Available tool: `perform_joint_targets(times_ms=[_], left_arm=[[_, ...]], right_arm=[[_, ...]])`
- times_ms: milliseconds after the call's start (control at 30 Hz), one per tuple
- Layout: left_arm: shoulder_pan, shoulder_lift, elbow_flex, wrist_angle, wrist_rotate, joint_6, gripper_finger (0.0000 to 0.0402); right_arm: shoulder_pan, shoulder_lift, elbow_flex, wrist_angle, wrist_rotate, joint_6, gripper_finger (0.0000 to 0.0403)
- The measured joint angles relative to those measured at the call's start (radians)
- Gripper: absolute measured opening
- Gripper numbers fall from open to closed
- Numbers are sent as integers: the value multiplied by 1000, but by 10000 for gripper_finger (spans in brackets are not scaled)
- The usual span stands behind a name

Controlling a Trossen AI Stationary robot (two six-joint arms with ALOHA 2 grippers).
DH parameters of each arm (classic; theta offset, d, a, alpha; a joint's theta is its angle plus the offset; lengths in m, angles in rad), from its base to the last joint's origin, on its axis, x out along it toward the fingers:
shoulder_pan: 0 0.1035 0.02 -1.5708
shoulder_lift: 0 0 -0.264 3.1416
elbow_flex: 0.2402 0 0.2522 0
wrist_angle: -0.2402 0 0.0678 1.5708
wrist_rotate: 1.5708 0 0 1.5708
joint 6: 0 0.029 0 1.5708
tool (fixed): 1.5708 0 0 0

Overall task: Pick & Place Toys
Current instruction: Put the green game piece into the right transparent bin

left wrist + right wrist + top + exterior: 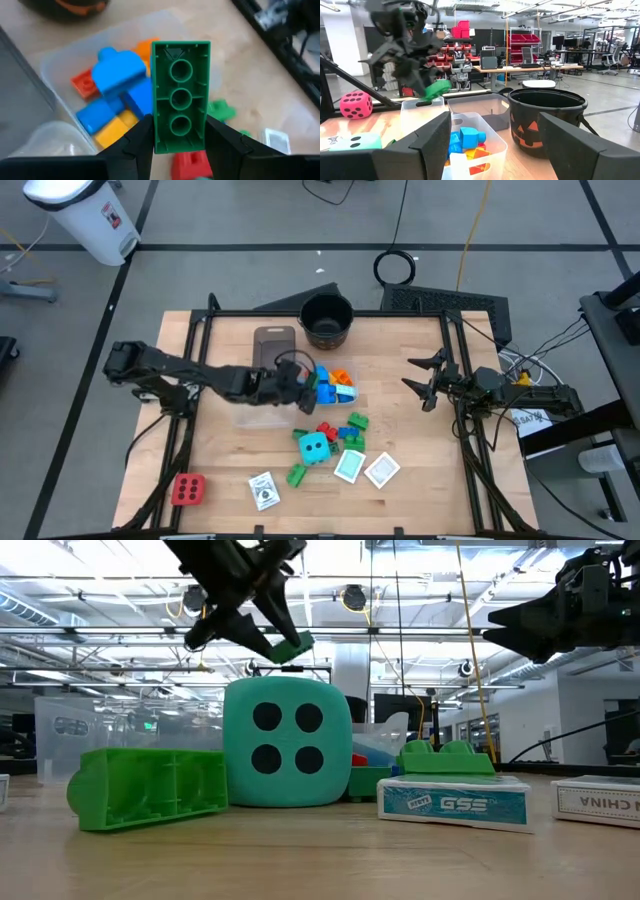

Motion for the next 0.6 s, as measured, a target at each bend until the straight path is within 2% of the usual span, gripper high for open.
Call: perform_joint_targets(times_ms=[267,600], left_arm=[[83,34,1,3,79,64,147],[84,43,1,-10,81,105,147]], right_arm=[[0,0,0,3,0,0,268],[0,0,0,0,0,0,268]])
